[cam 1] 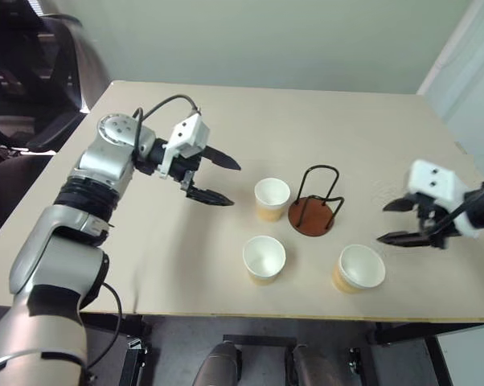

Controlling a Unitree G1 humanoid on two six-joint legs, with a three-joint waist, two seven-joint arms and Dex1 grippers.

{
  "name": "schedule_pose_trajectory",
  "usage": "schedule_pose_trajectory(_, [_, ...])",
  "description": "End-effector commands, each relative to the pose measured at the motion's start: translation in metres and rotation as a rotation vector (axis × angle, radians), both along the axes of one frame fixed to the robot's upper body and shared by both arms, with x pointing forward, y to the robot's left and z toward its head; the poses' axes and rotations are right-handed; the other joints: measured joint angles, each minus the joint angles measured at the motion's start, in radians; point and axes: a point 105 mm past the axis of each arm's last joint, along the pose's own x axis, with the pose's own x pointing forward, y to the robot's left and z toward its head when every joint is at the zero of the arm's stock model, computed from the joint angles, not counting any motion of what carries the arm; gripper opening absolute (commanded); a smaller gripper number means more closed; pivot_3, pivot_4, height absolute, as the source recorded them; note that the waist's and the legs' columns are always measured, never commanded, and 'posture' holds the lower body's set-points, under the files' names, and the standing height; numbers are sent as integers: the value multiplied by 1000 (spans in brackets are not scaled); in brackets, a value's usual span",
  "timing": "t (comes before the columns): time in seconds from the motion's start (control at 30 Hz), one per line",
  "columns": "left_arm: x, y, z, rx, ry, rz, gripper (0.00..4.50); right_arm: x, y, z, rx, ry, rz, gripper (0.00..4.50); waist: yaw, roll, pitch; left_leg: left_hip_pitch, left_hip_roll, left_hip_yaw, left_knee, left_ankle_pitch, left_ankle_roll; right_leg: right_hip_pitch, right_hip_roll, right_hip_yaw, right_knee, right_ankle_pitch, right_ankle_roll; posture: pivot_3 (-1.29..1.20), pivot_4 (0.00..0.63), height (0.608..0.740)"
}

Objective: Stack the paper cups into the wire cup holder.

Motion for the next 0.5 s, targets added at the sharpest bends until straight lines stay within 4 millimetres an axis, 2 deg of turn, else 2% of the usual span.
schedule_pose_trajectory(0.03, [-3,0,12,-14,-28,-35,4500,-26,13,7,26,63,101,3483,0,0,0,0,0,0,0,0,-2,0,0,0,0,0,0,0,150,740])
schedule_pose_trajectory(0.23, [-2,-3,12,-14,-27,-41,4500,-55,21,-3,11,143,173,3483,0,0,0,-2,0,1,1,2,-8,-1,0,0,-1,-1,0,0,150,740])
schedule_pose_trajectory(0.5, [-5,-9,14,-42,-12,-66,4500,-55,15,-24,-102,113,193,3483,0,0,0,-1,0,1,2,-2,-1,-1,0,0,1,-1,1,0,150,740])
